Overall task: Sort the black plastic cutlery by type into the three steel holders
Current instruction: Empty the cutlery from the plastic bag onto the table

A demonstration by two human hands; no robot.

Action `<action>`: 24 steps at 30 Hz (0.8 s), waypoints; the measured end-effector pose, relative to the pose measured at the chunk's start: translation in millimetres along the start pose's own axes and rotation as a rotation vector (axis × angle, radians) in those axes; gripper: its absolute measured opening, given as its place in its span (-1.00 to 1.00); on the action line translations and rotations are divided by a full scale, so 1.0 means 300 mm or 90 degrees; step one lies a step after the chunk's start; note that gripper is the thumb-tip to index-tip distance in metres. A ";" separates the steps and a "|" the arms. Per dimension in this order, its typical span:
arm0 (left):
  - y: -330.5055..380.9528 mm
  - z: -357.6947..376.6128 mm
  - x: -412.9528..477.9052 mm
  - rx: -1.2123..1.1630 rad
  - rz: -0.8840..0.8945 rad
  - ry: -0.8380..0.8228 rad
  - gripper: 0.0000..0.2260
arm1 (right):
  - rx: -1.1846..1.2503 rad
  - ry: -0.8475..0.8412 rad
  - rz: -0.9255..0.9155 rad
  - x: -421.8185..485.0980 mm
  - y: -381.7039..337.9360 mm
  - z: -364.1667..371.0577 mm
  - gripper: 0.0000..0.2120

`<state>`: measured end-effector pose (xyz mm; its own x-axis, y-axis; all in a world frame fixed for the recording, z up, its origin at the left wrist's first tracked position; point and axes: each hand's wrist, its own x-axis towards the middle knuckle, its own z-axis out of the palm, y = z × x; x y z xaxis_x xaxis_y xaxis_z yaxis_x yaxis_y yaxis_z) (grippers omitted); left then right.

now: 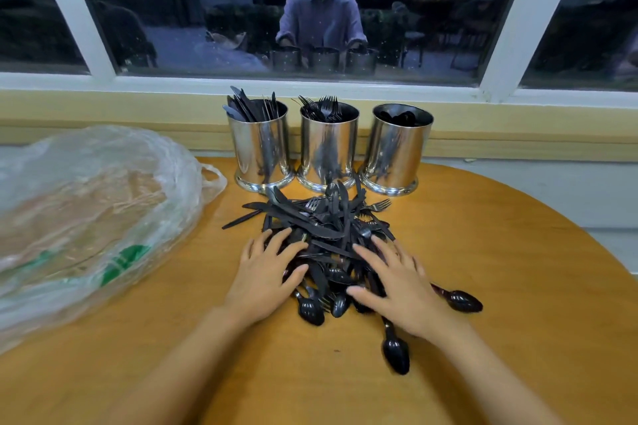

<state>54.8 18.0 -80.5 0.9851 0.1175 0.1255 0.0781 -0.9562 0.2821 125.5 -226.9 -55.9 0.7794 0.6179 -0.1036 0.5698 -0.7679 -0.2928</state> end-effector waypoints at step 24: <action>0.077 0.071 -0.191 0.056 -0.095 0.008 -0.18 | -0.053 0.045 0.146 -0.148 0.056 0.092 -0.09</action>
<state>3.3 -16.6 -101.3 0.9595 0.2628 0.1011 0.2370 -0.9476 0.2142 93.4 -262.6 -82.5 0.9055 0.4143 -0.0914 0.3926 -0.8999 -0.1899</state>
